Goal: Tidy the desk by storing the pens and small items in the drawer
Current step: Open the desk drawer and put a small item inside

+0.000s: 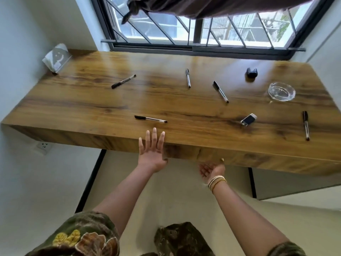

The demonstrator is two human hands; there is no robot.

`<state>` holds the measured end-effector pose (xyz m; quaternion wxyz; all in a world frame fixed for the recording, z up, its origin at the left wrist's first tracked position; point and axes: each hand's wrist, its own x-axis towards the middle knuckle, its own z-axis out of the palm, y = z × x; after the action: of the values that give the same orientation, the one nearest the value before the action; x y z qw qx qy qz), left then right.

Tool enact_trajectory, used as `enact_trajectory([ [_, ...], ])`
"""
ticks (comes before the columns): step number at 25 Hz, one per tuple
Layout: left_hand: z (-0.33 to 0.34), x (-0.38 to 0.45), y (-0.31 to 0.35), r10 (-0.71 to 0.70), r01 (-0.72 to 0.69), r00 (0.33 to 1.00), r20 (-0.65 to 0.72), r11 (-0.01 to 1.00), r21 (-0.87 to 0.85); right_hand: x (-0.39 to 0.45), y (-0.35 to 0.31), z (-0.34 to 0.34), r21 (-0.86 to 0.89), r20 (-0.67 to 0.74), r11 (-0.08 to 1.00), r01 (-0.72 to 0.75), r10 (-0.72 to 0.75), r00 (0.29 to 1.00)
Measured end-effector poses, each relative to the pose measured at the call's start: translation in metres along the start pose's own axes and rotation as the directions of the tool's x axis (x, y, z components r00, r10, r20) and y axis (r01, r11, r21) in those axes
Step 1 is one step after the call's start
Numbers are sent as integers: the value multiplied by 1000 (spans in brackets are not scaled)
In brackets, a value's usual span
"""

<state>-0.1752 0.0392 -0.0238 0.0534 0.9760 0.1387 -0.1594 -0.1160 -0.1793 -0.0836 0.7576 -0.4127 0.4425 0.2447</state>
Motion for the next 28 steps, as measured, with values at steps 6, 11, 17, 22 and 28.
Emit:
enact_trajectory([
  [6,5,2,5,-57,57,998,8,998,35,51,-32,-28,428,46,886,-180,178,983],
  [11,6,2,6,-82,82,997,-2,995,60,56,-43,-19,483,60,867,-120,103,993],
  [17,5,4,2,-62,59,998,22,994,92,45,-22,-37,585,93,801,-128,90,992],
  [22,-5,1,-3,-13,10,999,48,998,65,14,12,-74,633,122,753,-178,129,984],
  [28,-14,-7,-5,44,-45,999,-13,998,-43,-10,25,-92,630,29,764,-138,154,988],
])
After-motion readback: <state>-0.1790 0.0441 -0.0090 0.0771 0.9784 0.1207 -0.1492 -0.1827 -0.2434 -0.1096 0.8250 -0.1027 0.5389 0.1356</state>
